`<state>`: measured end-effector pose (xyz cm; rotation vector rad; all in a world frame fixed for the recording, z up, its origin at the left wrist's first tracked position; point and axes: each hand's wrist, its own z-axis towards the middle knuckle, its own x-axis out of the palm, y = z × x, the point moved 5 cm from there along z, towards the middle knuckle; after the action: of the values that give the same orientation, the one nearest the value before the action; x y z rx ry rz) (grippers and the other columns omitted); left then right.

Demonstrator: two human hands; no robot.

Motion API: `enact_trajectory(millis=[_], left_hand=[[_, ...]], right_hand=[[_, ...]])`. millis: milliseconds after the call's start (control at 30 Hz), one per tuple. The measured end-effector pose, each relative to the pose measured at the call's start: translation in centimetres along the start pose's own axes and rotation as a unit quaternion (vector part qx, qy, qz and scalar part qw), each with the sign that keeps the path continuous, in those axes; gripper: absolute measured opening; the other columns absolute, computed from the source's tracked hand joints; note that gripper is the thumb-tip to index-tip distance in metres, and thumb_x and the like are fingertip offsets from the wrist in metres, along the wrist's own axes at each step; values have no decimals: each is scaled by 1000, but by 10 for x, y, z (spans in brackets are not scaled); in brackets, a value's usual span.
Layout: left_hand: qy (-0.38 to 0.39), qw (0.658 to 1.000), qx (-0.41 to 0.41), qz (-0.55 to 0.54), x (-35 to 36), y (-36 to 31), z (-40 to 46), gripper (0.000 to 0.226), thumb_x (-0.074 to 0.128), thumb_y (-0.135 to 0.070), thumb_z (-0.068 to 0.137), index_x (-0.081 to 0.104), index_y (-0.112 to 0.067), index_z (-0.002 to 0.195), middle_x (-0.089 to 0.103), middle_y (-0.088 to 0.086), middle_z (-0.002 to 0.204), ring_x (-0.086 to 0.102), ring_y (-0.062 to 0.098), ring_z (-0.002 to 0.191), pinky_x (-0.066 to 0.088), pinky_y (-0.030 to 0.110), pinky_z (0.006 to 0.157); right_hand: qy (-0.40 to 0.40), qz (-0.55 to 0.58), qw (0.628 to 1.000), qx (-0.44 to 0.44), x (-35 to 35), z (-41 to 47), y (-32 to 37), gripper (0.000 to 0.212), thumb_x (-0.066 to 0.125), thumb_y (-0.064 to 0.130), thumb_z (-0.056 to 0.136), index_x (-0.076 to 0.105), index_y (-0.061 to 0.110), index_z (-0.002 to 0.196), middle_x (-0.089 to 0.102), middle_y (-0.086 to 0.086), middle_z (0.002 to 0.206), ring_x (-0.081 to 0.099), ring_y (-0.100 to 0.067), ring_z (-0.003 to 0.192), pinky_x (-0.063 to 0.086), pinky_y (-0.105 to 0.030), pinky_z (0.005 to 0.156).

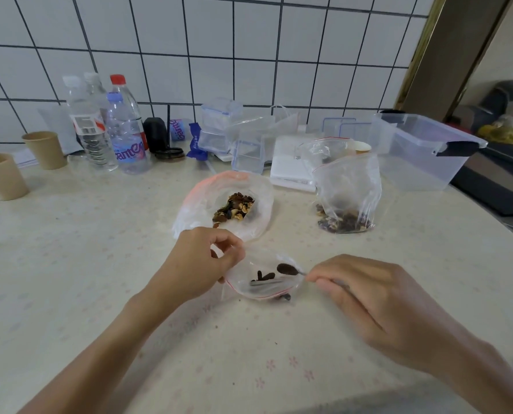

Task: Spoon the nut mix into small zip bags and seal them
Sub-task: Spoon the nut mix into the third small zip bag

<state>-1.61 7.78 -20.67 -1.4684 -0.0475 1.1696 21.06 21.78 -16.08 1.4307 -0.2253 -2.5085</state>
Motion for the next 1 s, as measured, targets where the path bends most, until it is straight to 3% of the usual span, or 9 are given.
enact_trajectory(millis=[100,233,333,433,533,667,767,833,1000], left_hand=[[7,1000,13,20,1,-2,0,10,71,-35,95,76,-36,87,74,-19,86,67,9,49,55,21,56],[5,1000,23,14,-3,-7,-1,12,71,-47,91,76,-37,90,74,-19,89,64,20,50,55,26,56],[-28,999,32,-10,-10,-12,-1,13,71,-49,90,76,-38,87,74,-19,90,56,14,44,54,29,55],[-94,994,49,-30,-22,-17,1,10,72,-48,90,76,-41,84,73,-21,89,46,6,42,50,24,48],[-215,975,54,-17,-43,-15,1,13,75,-50,88,75,-39,81,71,-18,79,48,7,46,42,15,49],[-331,941,-10,66,-68,5,4,32,75,-58,86,62,-31,98,62,-13,89,59,8,70,52,31,65],[-286,950,-88,85,-65,27,12,61,73,-68,81,55,-24,120,54,-9,114,61,10,88,51,35,77],[-224,962,-140,64,-56,40,18,70,69,-72,81,57,-19,126,56,-7,117,63,16,98,53,38,84],[-165,976,-145,-3,-38,47,23,31,69,-47,93,75,-16,94,74,3,84,70,27,84,57,43,74]], right_hand=[[-73,181,973,120,3,2,-20,21,52,27,106,72,23,103,76,8,94,72,-12,88,54,-25,76],[-168,427,857,236,18,12,-40,25,54,23,101,70,4,100,77,-18,87,76,-37,85,57,-36,60],[-180,513,782,305,31,20,-47,24,52,16,105,67,-3,101,76,-25,88,76,-43,84,56,-34,54],[-174,547,748,333,40,33,-49,25,48,14,108,67,-1,101,75,-26,91,76,-44,86,56,-34,55],[-183,551,741,338,44,52,-52,25,50,16,108,68,0,101,77,-23,90,77,-39,86,58,-32,56],[-178,534,758,328,51,82,-56,25,53,22,108,70,5,101,80,-17,92,79,-30,88,61,-28,63],[-161,524,764,340,65,101,-60,25,55,25,107,70,5,101,80,-13,91,79,-27,90,62,-28,71],[-138,518,768,349,77,113,-62,26,56,26,107,70,6,99,80,-14,90,79,-27,92,62,-33,79],[-58,508,772,377,105,129,-60,30,56,23,107,69,-3,104,80,-17,87,79,-25,87,64,-28,74]])
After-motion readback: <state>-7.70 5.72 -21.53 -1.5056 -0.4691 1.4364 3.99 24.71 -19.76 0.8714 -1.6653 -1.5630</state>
